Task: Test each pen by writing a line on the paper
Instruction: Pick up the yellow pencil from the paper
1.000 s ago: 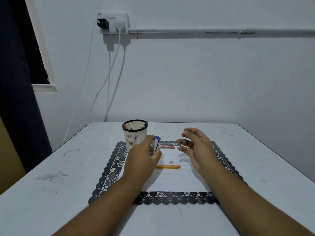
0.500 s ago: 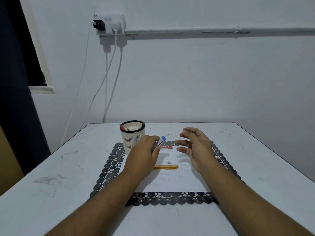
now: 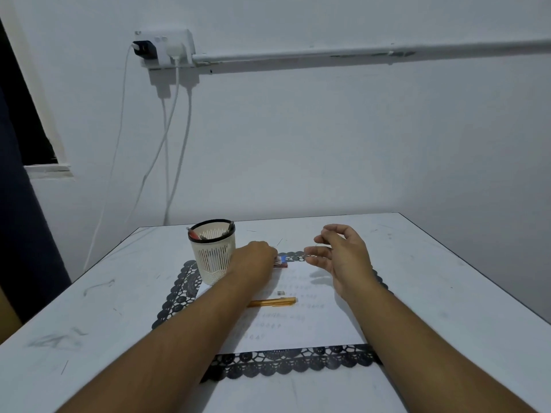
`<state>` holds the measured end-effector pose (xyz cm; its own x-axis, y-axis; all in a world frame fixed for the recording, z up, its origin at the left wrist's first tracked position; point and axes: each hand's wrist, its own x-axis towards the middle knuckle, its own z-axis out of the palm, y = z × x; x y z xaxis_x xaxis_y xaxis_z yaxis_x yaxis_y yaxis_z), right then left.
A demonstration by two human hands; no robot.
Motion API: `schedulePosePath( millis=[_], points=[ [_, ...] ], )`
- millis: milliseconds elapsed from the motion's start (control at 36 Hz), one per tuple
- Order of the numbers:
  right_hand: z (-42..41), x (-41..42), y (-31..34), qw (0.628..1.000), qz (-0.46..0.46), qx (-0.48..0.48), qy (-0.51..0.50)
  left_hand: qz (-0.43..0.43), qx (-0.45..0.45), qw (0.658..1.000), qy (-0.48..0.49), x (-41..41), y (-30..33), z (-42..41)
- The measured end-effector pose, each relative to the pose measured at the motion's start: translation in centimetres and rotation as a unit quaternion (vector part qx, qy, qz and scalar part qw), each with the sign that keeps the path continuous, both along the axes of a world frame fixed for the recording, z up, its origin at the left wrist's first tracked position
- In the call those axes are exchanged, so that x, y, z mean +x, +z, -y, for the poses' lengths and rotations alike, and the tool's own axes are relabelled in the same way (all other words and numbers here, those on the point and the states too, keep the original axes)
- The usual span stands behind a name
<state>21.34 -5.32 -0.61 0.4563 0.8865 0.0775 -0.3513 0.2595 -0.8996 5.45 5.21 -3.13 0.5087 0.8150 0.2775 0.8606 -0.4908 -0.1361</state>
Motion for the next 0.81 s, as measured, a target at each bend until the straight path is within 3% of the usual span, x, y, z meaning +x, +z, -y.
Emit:
schedulePosePath(
  millis=[250,361,444,611,806],
  points=[
    [-0.3,-0.1,-0.2,0.998,0.036,-0.003,0.042,0.029,0.029,0.999,-0.022,0.0,-0.7,0.2],
    [-0.3,0.0,-0.3,0.998,0.054,-0.01,0.038,0.092,0.028,0.994,-0.058,-0.9,0.3,1.5],
    [-0.3,0.0,-0.4,0.996,0.084,-0.018,0.038,0.122,-0.016,0.99,-0.072,-2.4,1.3,3.1],
    [-0.1,-0.5,-1.1,0.986,0.161,-0.022,0.039,0.14,-0.189,0.968,-0.089,-5.2,1.2,6.3],
    [0.2,-1.0,-1.9,0.982,0.186,-0.017,0.023,0.132,-0.179,0.967,-0.123,-5.9,-0.1,7.0]
  ],
)
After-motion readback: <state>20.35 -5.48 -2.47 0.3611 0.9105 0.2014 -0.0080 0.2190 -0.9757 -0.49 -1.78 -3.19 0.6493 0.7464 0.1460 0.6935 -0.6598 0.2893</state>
